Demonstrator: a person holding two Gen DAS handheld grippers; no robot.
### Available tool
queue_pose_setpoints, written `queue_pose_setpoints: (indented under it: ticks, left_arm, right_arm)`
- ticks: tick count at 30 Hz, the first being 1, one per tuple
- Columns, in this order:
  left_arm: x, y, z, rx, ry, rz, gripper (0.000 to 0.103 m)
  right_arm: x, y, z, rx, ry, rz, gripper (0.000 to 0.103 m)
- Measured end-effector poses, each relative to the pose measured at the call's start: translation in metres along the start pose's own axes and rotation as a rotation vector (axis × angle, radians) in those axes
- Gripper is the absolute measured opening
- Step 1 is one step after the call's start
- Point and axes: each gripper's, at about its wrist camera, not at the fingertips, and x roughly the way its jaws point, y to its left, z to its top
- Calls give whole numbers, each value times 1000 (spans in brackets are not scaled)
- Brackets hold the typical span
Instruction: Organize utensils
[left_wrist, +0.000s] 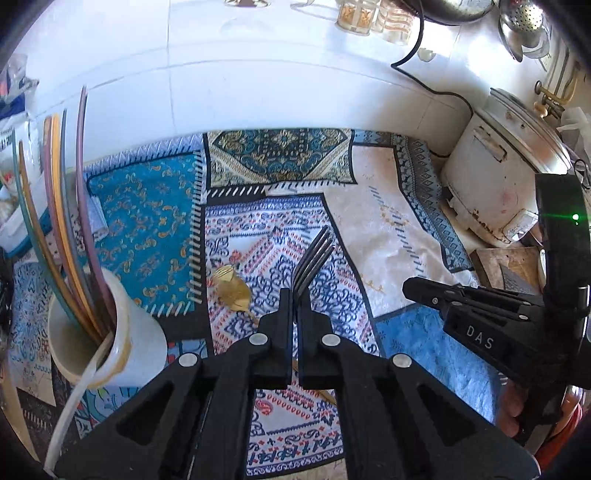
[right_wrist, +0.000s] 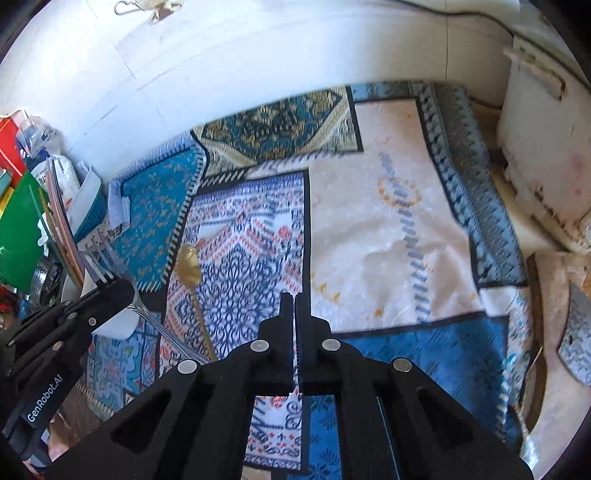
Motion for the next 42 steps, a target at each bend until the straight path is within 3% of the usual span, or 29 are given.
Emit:
queue_pose_setpoints:
  ticks: [8,10,12,14,21,25,30,34,42]
  left_arm:
    - [-16,19,-10,-48,4,-18,0]
    - [-26,22,-10,-61,-7,-21,0]
    - [-37,25,-9,-76,-25,-23,0]
    - [-48,28,-8,-86,-40,-27,0]
    - [-65,43,-19,-135,-46,-18,0]
    - [-72,54,-26,-177,-48,-10,0]
    - [-76,61,-31,-202,-51,6,0]
    - [-74,61,-32,-200,-48,2,0]
    - [-65,39,-24,-140,-30,-34,0]
  right_arm:
    - [26,11,-4,-42,114,45,9]
    - [30,19,-2,-63,125,68,13]
    - [34,28,0,-91,132,85,24]
    - [41,41,2,-130,141,102,26]
    - [76,78,9,-220,204,147,26]
    - [95,96,11,-296,219,110,26]
    - [103,111,0,-392,187,14,9]
    - [97,100,-7,-367,182,-15,6]
    - [65,37,-23,-266,183,-60,6]
